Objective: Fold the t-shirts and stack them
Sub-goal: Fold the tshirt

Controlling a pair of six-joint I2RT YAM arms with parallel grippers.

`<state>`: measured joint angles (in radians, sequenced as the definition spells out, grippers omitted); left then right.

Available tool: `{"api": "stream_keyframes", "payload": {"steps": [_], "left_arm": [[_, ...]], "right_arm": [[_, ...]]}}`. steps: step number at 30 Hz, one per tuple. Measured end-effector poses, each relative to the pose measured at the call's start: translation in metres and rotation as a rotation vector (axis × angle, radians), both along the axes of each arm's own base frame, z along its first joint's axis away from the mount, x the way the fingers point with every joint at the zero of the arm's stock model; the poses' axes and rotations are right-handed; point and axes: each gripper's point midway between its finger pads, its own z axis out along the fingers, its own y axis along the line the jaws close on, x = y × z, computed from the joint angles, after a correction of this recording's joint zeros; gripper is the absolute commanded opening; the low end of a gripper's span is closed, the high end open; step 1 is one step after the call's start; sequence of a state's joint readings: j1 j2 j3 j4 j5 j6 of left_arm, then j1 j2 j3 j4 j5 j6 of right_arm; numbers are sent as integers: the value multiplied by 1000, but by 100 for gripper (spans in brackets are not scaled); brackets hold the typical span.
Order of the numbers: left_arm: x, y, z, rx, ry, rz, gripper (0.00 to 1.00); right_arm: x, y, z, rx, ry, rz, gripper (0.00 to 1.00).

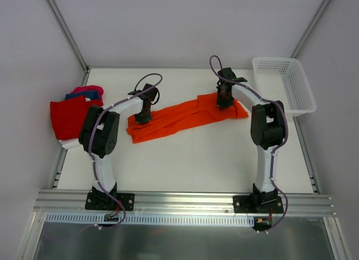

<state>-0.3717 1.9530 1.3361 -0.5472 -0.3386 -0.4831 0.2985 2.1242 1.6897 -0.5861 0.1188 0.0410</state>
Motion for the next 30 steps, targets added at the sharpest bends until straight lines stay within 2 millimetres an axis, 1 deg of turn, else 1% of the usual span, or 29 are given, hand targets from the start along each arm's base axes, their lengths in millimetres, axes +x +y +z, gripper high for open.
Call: {"api": "stream_keyframes", "payload": {"steps": [2,4,7,10,15,21,26,30], "left_arm": [[-10,0,0,1,5,-6,0],[-22,-4,-1,5,9,-21,0],[-43,-14,-2,11,16,-52,0],[-72,-30,-3,10,25,-102,0],[-123,-57,-5,-12,18,-162,0],[-182,-86,-7,-60,5,-234,0],[-217,-108,-10,-106,-2,-266,0],[-240,-128,-9,-146,-1,-287,0]], "right_arm": [[-1,3,-4,-13,18,1,0],[3,7,-7,-18,30,2,0],[9,14,-12,-23,43,3,1],[12,18,-18,-28,52,3,1],[15,23,-14,-27,49,5,1],[15,25,-16,-31,53,15,1],[14,24,-16,-41,57,33,1],[12,24,-16,-49,62,46,0]]}}
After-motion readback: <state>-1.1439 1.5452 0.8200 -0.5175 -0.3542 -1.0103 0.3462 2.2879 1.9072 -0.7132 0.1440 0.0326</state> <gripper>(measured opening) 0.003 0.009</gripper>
